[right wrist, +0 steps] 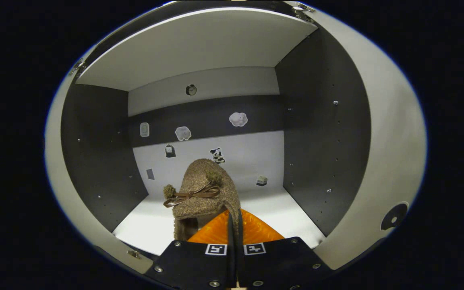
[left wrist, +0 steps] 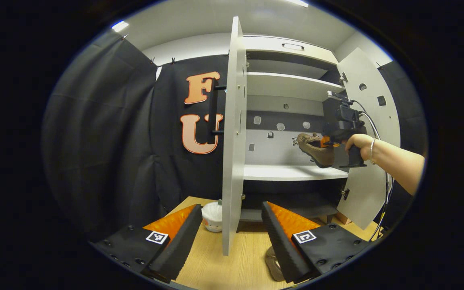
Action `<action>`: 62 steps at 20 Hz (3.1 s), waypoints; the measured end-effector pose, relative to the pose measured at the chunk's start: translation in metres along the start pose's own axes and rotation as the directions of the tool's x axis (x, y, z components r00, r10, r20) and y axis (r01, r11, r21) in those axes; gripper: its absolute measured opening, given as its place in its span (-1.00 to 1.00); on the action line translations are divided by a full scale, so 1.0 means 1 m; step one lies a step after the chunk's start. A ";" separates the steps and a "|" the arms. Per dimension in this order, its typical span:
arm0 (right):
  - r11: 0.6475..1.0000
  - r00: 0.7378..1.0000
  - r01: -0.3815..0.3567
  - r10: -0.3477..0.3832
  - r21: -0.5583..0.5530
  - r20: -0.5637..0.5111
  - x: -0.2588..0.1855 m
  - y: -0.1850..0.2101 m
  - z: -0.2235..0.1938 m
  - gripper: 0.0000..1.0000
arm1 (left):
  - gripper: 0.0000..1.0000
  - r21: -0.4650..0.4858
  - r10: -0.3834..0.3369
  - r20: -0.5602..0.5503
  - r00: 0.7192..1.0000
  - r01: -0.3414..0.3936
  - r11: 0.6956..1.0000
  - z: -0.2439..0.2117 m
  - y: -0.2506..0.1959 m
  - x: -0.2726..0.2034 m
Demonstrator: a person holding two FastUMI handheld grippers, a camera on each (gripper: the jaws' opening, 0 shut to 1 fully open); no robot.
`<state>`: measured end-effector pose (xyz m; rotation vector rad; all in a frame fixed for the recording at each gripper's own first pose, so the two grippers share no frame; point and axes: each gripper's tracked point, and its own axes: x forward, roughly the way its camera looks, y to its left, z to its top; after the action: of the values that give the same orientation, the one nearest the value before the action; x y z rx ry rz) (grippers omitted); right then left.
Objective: Grab one shoe with the right hand and put it into the shoe cabinet, grab the other shoe with the left hand and put it into the shoe cabinet; then close the right door with the right hand and the left door with the left hand.
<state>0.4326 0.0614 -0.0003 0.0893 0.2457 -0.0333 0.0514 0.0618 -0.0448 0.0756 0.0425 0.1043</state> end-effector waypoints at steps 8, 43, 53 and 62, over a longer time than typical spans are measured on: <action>0.996 0.987 0.070 -0.060 0.064 -0.150 0.049 -0.022 -0.030 -0.80 | 0.94 0.011 -0.003 -0.019 1.000 0.004 1.000 -0.006 0.003 -0.001; 0.994 0.978 -0.024 0.046 -0.107 0.202 -0.335 -0.099 -0.072 0.85 | 0.95 -0.051 -0.191 -0.574 0.797 0.198 0.979 -0.283 -0.125 0.039; 0.995 0.980 0.081 -0.070 -0.051 0.186 -0.362 -0.168 -0.086 0.85 | 0.78 -0.137 -0.200 -0.726 0.658 0.146 0.980 -0.343 -0.137 0.035; 0.992 0.979 0.116 -0.107 -0.045 0.171 -0.362 -0.212 -0.088 0.85 | -0.81 -0.155 -0.201 -0.788 0.582 0.128 0.980 -0.317 -0.135 0.036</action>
<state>0.0513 -0.1338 -0.0145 0.0177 0.0818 -0.1453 0.0863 -0.0449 -0.3722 -0.0673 0.9718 -0.0587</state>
